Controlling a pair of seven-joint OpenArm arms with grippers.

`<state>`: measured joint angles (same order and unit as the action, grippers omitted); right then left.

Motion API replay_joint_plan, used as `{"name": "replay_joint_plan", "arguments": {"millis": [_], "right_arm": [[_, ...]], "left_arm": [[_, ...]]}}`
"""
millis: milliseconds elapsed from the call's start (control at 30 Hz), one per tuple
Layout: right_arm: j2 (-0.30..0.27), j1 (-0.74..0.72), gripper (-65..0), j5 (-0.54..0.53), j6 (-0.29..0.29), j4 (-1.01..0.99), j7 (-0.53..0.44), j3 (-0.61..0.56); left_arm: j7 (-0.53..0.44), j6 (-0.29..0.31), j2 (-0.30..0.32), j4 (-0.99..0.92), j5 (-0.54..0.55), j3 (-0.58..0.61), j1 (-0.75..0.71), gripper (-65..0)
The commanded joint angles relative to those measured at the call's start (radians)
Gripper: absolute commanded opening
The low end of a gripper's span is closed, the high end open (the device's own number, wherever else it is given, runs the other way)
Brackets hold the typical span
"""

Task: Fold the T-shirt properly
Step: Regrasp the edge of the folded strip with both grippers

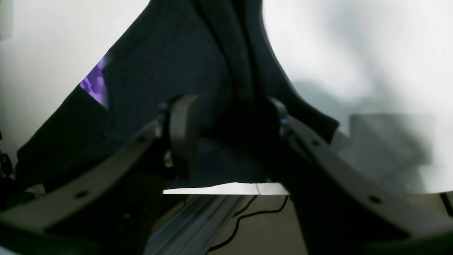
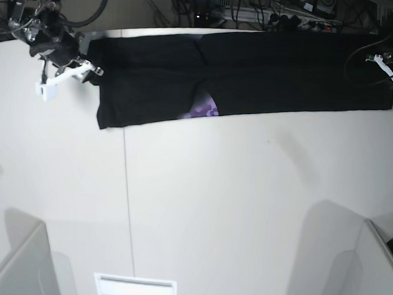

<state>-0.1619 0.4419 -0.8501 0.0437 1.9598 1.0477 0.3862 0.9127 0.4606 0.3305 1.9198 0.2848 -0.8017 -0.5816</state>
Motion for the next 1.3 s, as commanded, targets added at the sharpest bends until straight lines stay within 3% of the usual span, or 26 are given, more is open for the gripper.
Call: {"name": "replay_joint_plan", "arguments": {"millis": [0,100,167,200,267,333,467,667,867,967,1133,1267], "right_arm": [[-0.011,-0.002,-38.7,-0.014,-0.005,0.019,-0.013,0.007],[-0.011,-0.002,-42.2,-0.016,-0.006,0.025,-0.040,-0.003],[-0.011,-0.002,-46.8,-0.018,-0.009,0.039,-0.060,-0.033],[-0.015,-0.002,-51.6,-0.018,-0.011,0.043,-0.068,-0.069],[-0.018,-0.008,-65.0,-0.016,-0.011,0.040,-0.094,-0.138],[-0.017,-0.015,-65.0,-0.013,-0.009,0.036,-0.122,-0.198],[-0.017,-0.044,-65.0,-0.008,-0.005,-0.015,-0.139,-0.264],[-0.008,-0.091,-65.0,0.137,-0.005,-0.098,-0.132,-0.270],[-0.009,-0.188,-65.0,0.148,-0.005,-0.288,-0.142,-0.261],[-0.009,-0.220,-65.0,0.148,-0.003,-0.363,-0.212,-0.260],[-0.011,-0.286,-65.0,0.148,0.064,-0.455,-0.264,-0.261],[-0.018,-0.317,-65.0,0.148,0.068,-0.463,-0.264,-0.238]], "left_arm": [[-0.011,-0.006,0.015,0.014,-0.008,-0.031,-0.002,-34.9],[-0.011,-0.006,0.003,0.023,-0.008,-0.061,-0.001,-22.1],[-0.011,-0.006,0.002,0.023,-0.006,-0.061,-0.001,-22.7],[-0.011,-0.006,-0.006,0.022,-0.006,-0.060,-0.001,-26.2],[-0.013,-0.006,-0.026,0.014,-0.006,-0.060,0.001,-41.5],[-0.013,-0.006,-0.052,-0.006,-0.014,-0.058,0.030,-65.0],[-0.013,-0.006,-0.070,-0.121,-0.017,-0.051,0.076,-65.0],[-0.051,-0.010,-0.066,-0.283,-0.017,0.037,0.142,-65.0],[-0.080,-0.012,-0.064,-0.438,-0.017,0.120,0.265,-65.0],[-0.080,-0.012,-0.064,-0.517,-0.017,0.143,0.352,-65.0],[-0.077,-0.013,-0.063,-0.538,-0.019,0.212,0.452,-65.0],[-0.076,-0.013,-0.063,-0.540,-0.019,0.235,0.510,-65.0]]}}
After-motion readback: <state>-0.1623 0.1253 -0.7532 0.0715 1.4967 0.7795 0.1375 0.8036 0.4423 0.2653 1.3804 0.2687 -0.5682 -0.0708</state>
